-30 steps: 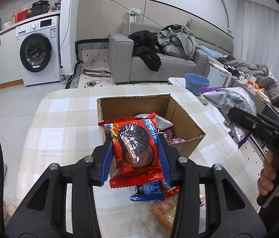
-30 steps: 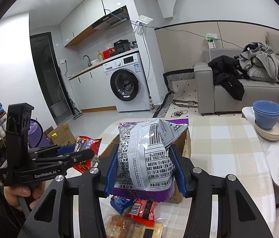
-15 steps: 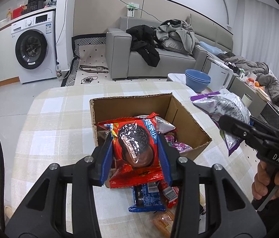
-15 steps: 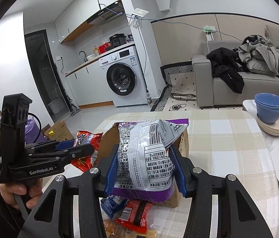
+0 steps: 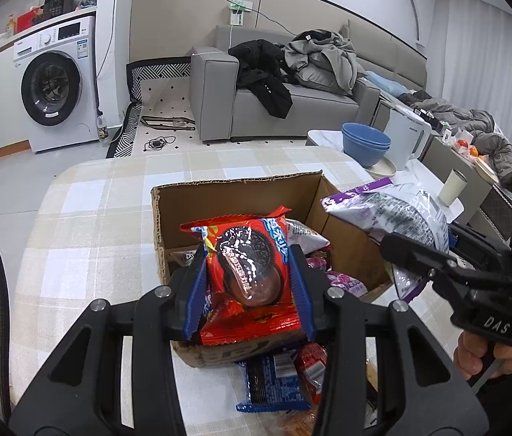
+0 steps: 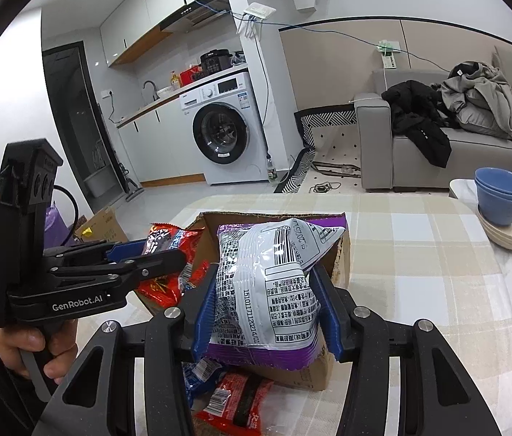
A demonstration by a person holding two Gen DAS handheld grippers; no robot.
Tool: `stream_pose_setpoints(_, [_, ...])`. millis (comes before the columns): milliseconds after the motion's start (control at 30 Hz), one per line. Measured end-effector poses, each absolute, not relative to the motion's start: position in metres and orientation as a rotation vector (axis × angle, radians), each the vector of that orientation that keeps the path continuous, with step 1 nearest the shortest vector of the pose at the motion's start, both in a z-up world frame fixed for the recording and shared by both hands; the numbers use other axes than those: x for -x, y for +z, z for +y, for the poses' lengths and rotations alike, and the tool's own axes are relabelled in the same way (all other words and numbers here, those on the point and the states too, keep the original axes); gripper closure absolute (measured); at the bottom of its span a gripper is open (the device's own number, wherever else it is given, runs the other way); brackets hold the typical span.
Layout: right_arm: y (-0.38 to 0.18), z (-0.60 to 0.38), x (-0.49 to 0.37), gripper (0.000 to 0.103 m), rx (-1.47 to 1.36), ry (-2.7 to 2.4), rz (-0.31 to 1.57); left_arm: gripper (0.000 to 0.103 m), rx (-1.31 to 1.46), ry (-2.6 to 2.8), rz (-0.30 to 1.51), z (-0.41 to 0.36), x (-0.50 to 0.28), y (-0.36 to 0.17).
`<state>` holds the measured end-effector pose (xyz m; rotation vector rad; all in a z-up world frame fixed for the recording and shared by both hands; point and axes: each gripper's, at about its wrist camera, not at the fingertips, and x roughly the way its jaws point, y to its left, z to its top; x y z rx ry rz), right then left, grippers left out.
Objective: Organize snacks
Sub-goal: 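Lower both packets into the box and open both grippers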
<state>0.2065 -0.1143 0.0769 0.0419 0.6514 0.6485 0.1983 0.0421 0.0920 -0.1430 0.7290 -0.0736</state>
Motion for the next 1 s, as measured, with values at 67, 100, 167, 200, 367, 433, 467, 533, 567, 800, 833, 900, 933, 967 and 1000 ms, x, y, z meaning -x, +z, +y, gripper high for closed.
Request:
stream_pose_setpoints(67, [0.074,-0.110,-0.207,0.053,-0.027,0.642,0.649,0.064,0.145,-0.077,0.735,0.042,-0.204,0.089])
stream_pose_setpoints(100, [0.073,-0.108,-0.209,0.053,-0.024,0.645,0.652,0.064,0.144,-0.077,0.737,0.042,-0.207,0.087])
stream_pose_setpoints(167, [0.070,-0.107,-0.212,0.053,-0.016,0.645,0.655,0.064,0.139,-0.077,0.739,0.042,-0.213,0.085])
stream_pose_setpoints(200, [0.069,-0.105,-0.213,0.053,-0.008,0.642,0.655,0.064,0.138,-0.076,0.739,0.043,-0.215,0.084])
stream_pose_setpoints(367, [0.062,-0.097,-0.217,0.053,0.022,0.634,0.663,0.064,0.131,-0.067,0.743,0.043,-0.226,0.078])
stream_pose_setpoints(433, [0.061,-0.093,-0.219,0.053,0.039,0.627,0.659,0.064,0.133,-0.069,0.743,0.043,-0.226,0.078])
stream_pose_setpoints(467, [0.060,-0.092,-0.220,0.053,0.048,0.624,0.656,0.064,0.133,-0.067,0.746,0.043,-0.229,0.076])
stream_pose_setpoints(533, [0.058,-0.088,-0.220,0.053,0.071,0.614,0.650,0.064,0.131,-0.066,0.750,0.044,-0.234,0.073])
stream_pose_setpoints(567, [0.057,-0.085,-0.221,0.053,0.083,0.612,0.650,0.064,0.130,-0.064,0.751,0.045,-0.235,0.071])
stream_pose_setpoints(800, [0.055,-0.079,-0.228,0.053,0.102,0.609,0.649,0.064,0.131,-0.062,0.759,0.047,-0.243,0.062])
stream_pose_setpoints(833, [0.055,-0.079,-0.228,0.053,0.105,0.608,0.647,0.064,0.132,-0.061,0.759,0.047,-0.243,0.061])
stream_pose_setpoints(900, [0.055,-0.078,-0.229,0.053,0.107,0.610,0.646,0.064,0.135,-0.058,0.761,0.048,-0.246,0.059])
stream_pose_setpoints(933, [0.055,-0.077,-0.228,0.053,0.107,0.611,0.645,0.064,0.137,-0.058,0.761,0.048,-0.245,0.057])
stream_pose_setpoints(967, [0.054,-0.077,-0.229,0.053,0.109,0.612,0.644,0.064,0.136,-0.057,0.761,0.048,-0.245,0.057])
stream_pose_setpoints(1000, [0.054,-0.076,-0.229,0.053,0.111,0.613,0.644,0.064,0.137,-0.056,0.763,0.049,-0.246,0.056])
